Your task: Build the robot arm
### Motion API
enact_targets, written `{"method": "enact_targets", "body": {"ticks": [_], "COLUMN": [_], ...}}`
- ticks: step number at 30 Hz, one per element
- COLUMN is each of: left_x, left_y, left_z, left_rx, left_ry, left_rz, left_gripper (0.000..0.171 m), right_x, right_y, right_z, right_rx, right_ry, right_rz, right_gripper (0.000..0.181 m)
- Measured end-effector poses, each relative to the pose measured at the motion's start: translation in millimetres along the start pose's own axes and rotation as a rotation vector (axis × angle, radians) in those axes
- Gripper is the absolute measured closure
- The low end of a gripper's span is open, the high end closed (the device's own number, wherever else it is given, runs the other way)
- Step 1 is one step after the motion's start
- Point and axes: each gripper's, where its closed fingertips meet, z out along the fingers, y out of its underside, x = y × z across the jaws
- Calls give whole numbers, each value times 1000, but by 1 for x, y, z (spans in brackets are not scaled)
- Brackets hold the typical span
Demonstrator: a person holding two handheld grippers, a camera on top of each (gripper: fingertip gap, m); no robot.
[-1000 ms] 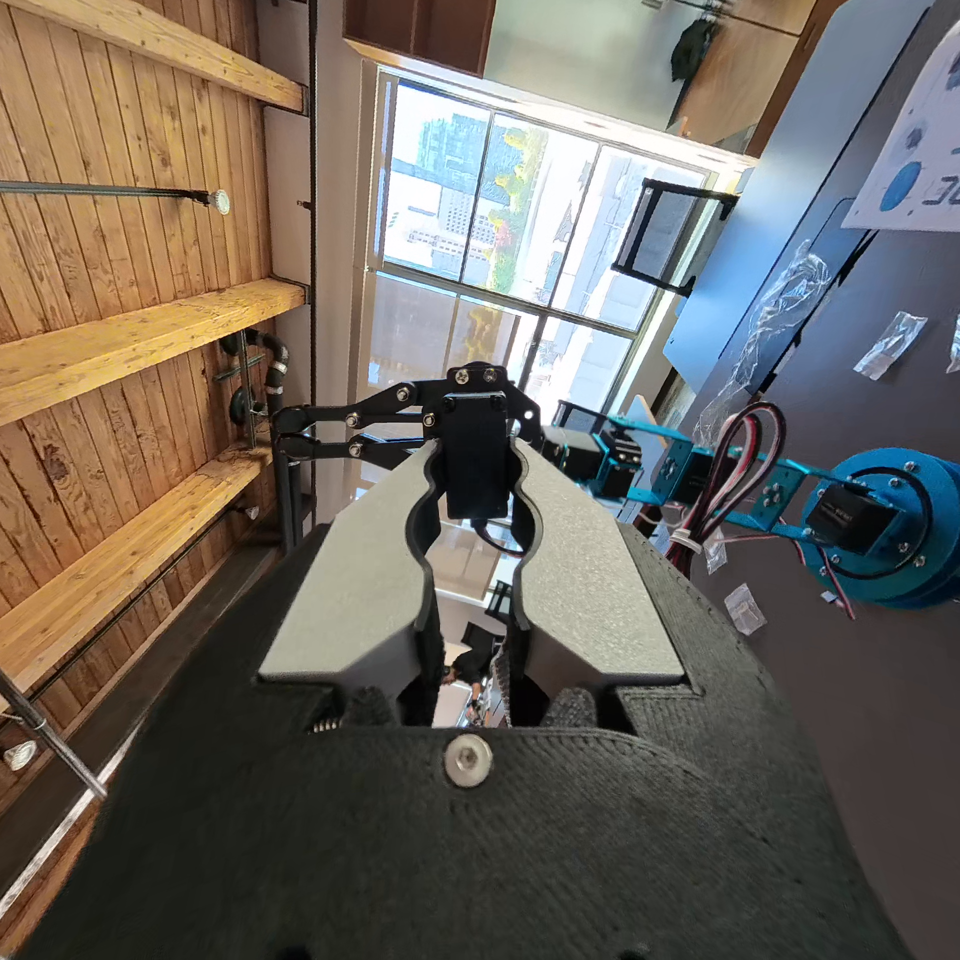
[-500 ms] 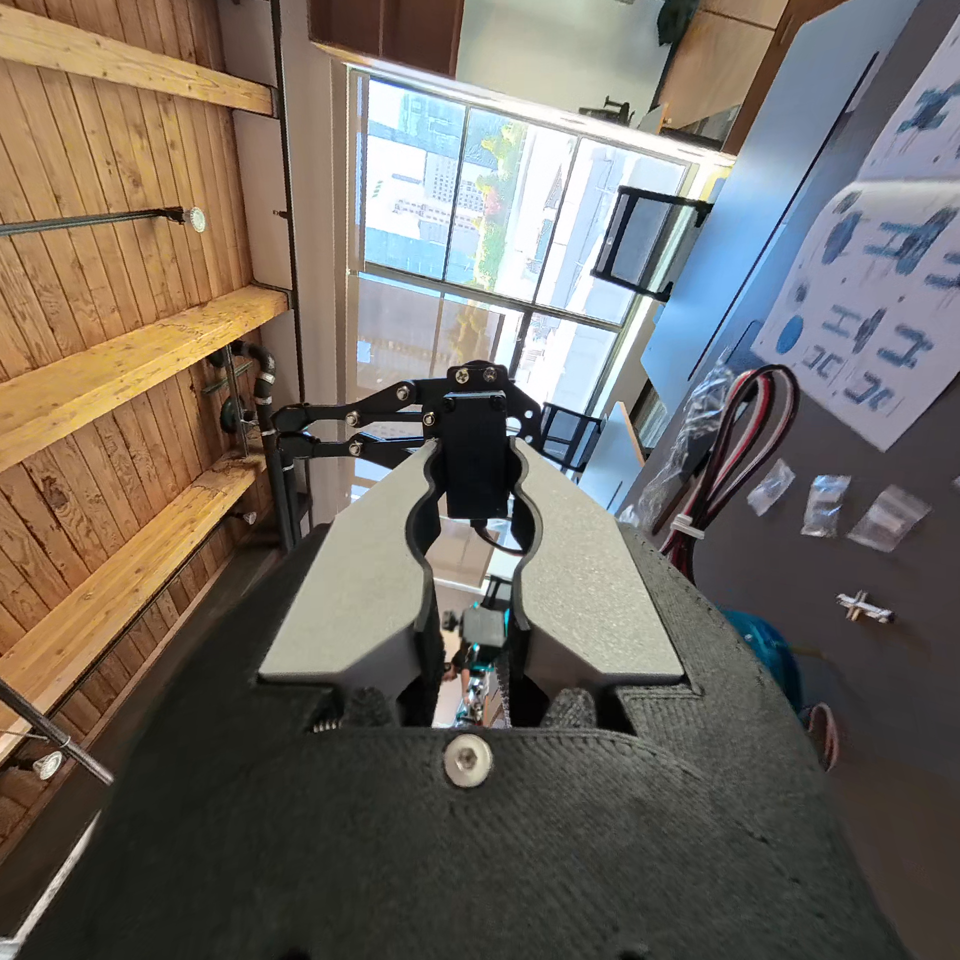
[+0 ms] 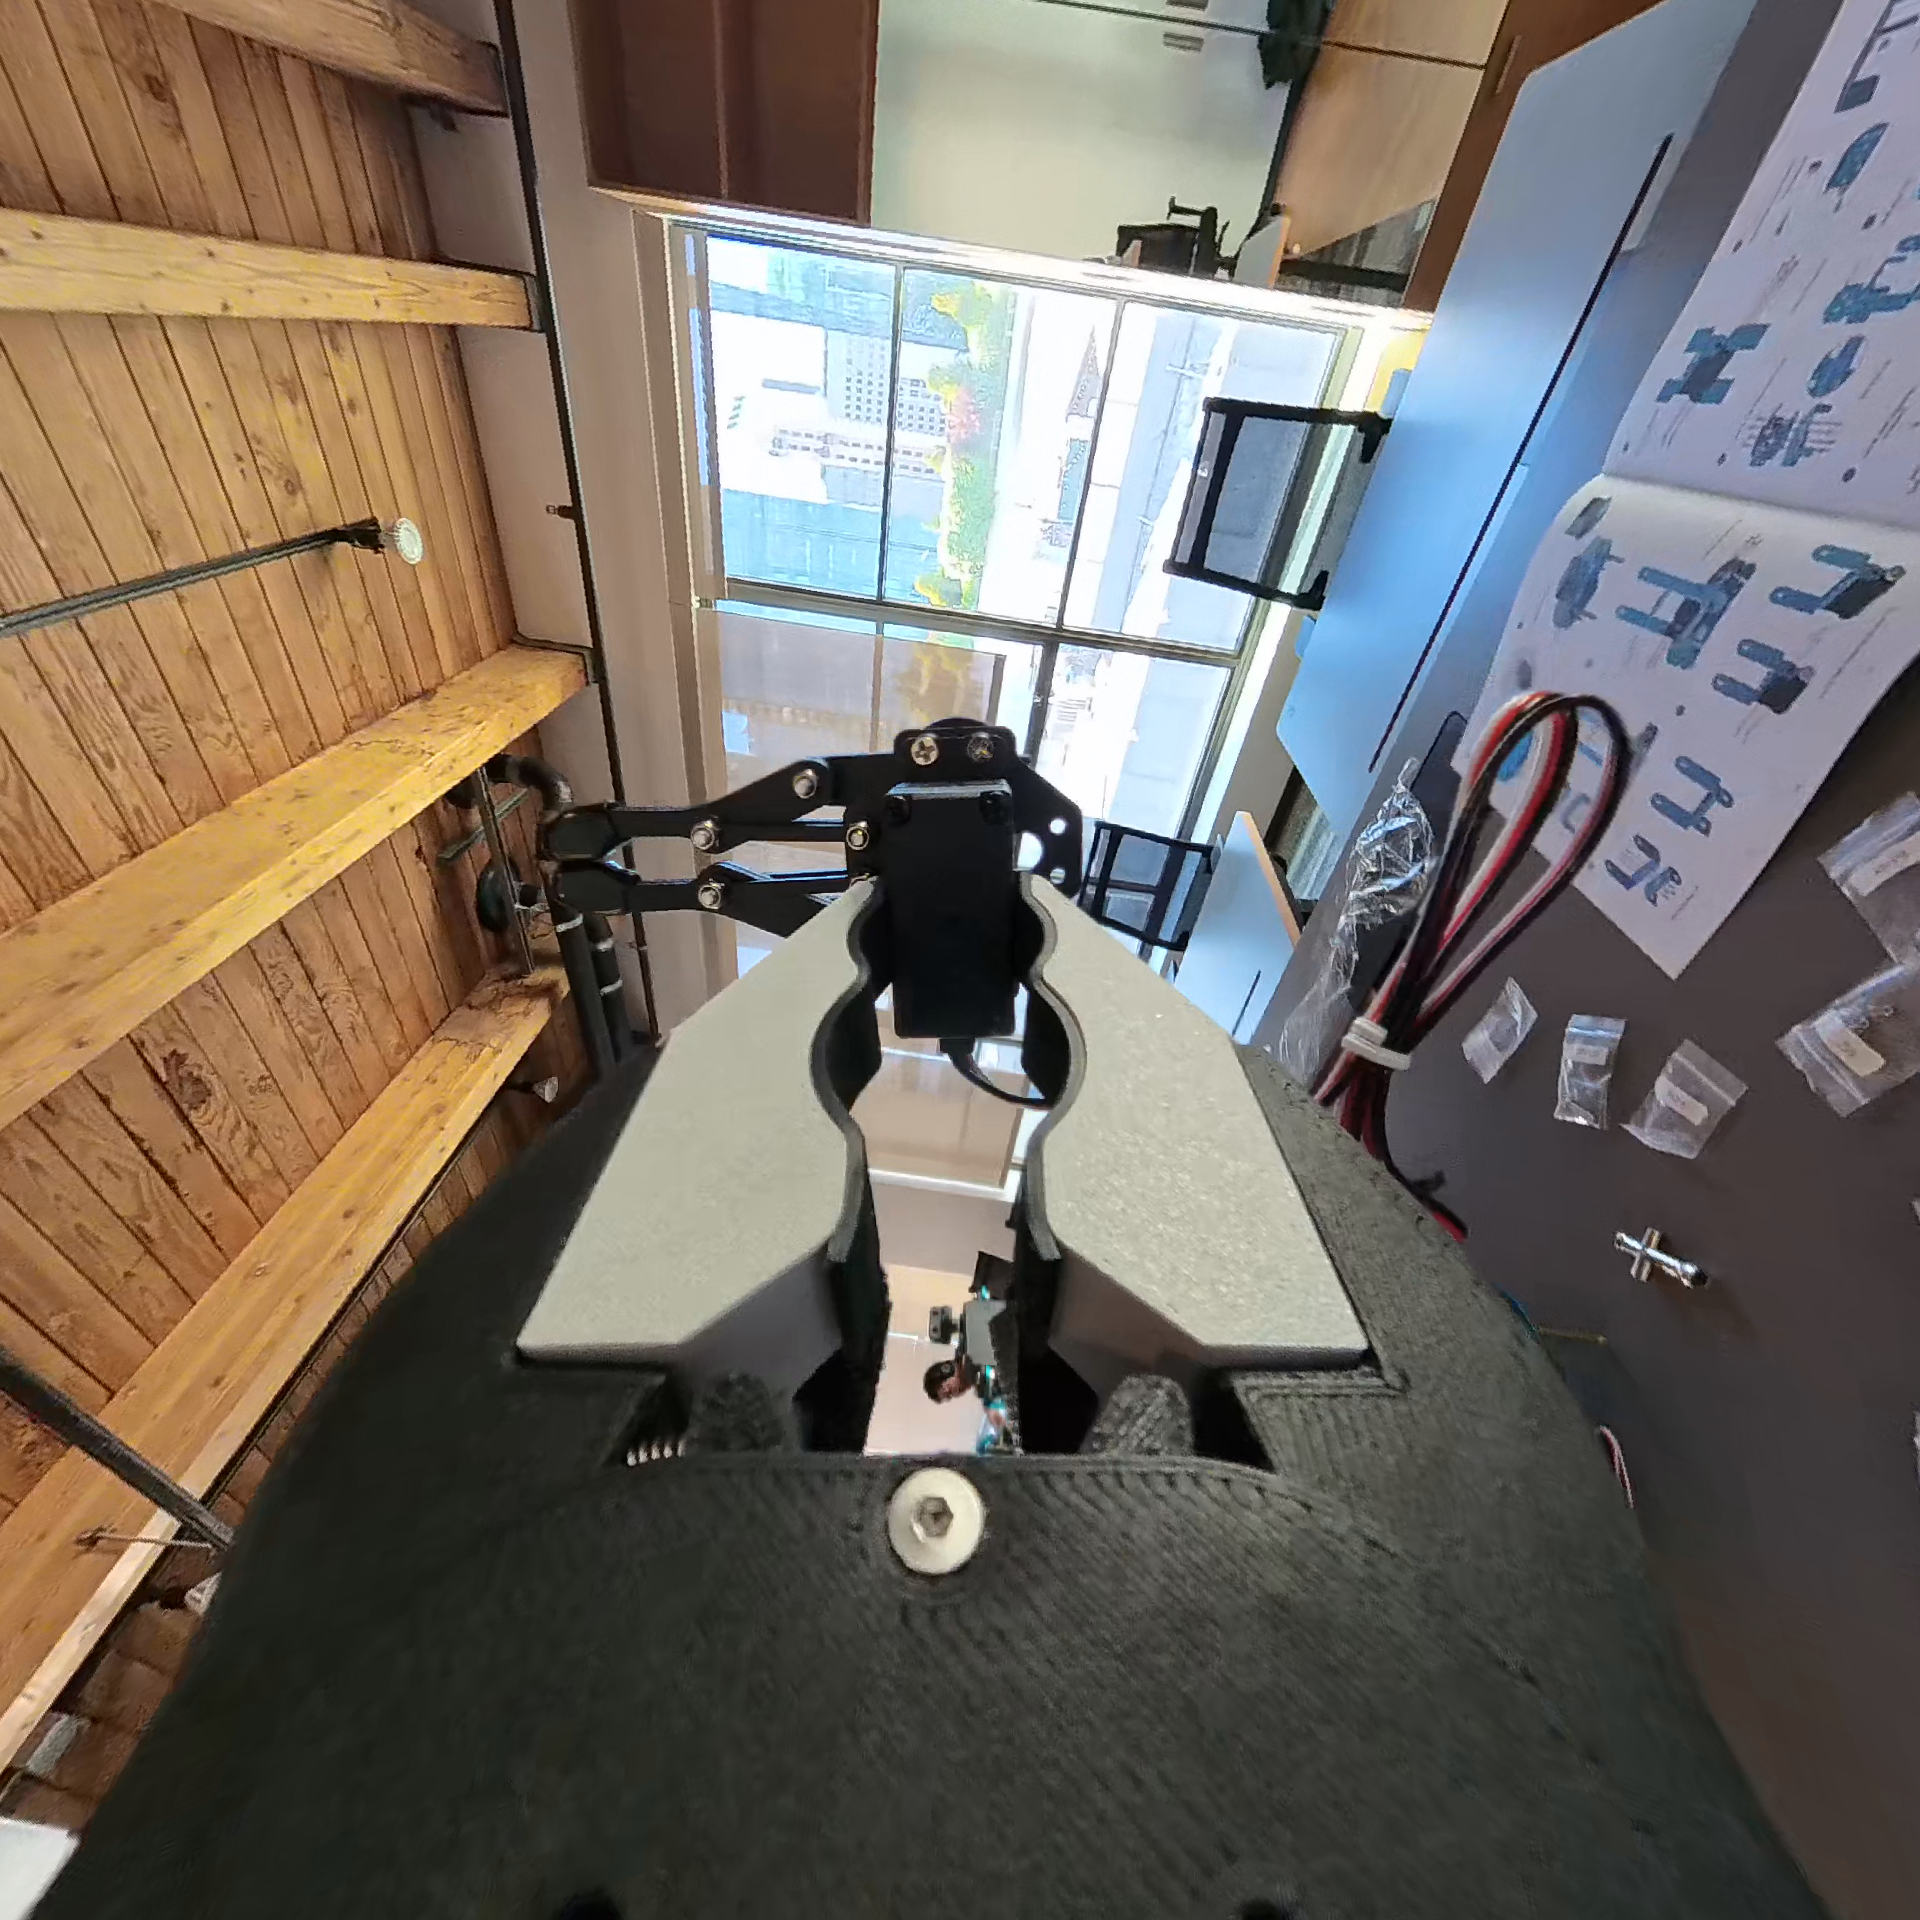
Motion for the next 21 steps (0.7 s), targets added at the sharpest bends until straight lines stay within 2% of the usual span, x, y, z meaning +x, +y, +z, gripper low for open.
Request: {"method": "enact_targets", "body": {"ticks": [6, 11, 16, 21], "left_x": [-7, -13, -21, -28], "left_y": [20, 47, 88, 143], "left_z": [-28, -54, -76, -85], "left_rx": [-57, -103, -142, -139], "left_ry": [-5, -26, -43, -54], "left_rz": [17, 10, -22, -84], "left_gripper": [150, 150, 149, 150], "right_x": [-15, -23, -48, -93], "right_y": [8, -3, -19, -26], "right_z": [14, 21, 38, 66], "right_rx": [-34, -23, 5, 23], "right_ry": [-27, -1, -5, -22], "right_rz": [-15, -65, -99, -97], "right_gripper": [178, 178, 178, 179]}}
